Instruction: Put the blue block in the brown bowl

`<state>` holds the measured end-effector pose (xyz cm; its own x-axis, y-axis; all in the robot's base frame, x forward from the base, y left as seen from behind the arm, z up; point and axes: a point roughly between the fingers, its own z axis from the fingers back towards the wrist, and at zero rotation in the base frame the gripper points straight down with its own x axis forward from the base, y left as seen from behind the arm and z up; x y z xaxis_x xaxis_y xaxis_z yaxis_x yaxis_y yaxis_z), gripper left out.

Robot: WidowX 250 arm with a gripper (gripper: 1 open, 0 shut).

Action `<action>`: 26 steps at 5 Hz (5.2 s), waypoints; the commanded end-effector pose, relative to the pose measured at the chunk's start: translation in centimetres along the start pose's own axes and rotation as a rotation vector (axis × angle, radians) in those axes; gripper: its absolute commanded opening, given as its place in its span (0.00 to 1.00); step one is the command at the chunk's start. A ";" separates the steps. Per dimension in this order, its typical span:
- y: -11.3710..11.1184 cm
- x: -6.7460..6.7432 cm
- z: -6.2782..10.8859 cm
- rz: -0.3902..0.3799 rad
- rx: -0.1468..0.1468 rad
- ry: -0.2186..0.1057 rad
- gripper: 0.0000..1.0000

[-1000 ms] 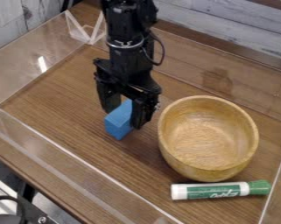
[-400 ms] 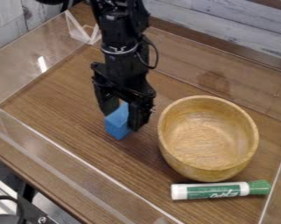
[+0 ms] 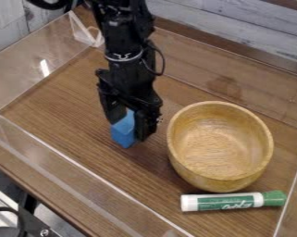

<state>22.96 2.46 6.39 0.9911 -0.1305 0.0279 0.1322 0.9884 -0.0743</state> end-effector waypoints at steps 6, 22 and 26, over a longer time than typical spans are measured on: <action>0.9 1.1 -2.3 -0.029 0.011 -0.039 1.00; 2.0 7.3 1.0 -0.218 0.157 -0.156 0.00; 6.3 11.0 2.8 -0.195 0.258 -0.232 0.00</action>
<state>33.83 7.12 7.36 0.9252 -0.3244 0.1970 0.2919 0.9399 0.1770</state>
